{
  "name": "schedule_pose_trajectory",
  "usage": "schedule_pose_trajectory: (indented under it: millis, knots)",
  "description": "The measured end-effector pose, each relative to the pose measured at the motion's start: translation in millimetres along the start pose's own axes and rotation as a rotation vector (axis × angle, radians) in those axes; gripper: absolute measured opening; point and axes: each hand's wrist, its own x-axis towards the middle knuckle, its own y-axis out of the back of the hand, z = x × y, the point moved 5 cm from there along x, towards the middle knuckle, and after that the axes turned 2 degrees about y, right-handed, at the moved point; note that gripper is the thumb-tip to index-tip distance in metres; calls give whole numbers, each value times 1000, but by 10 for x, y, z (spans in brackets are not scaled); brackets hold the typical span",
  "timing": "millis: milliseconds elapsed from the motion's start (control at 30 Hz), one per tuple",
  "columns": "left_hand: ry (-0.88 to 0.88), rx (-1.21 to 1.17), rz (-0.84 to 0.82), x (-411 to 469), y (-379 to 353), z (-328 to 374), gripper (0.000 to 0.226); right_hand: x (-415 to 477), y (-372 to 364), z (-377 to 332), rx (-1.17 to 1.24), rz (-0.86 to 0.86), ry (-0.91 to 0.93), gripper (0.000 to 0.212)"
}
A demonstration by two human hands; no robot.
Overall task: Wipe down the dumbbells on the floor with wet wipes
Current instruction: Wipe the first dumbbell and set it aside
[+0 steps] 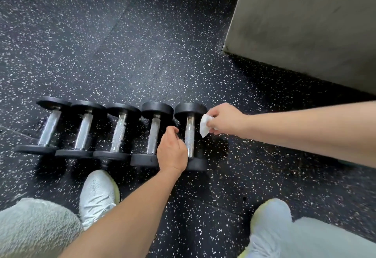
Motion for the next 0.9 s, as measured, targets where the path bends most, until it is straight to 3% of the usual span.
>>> schedule_pose_trajectory:
  millis: [167, 500, 633, 767, 900]
  knots:
    - [7, -12, 1, -1, -38, -35, 20, -27, -73, 169, 80, 176, 110, 22]
    - [-40, -70, 43, 14, -90, -85, 17, 159, -532, 268, -331, 643, 541, 1]
    - [-40, -63, 48, 19, -96, -103, 18, 281, -701, 286, -457, 605, 662, 10]
    - [-76, -15, 27, 23, -21, -83, 22, 235, -874, 388, -506, 565, 746, 38]
    - [-268, 203, -48, -28, 114, -83, 21, 138, -909, 410, -537, 551, 861, 24]
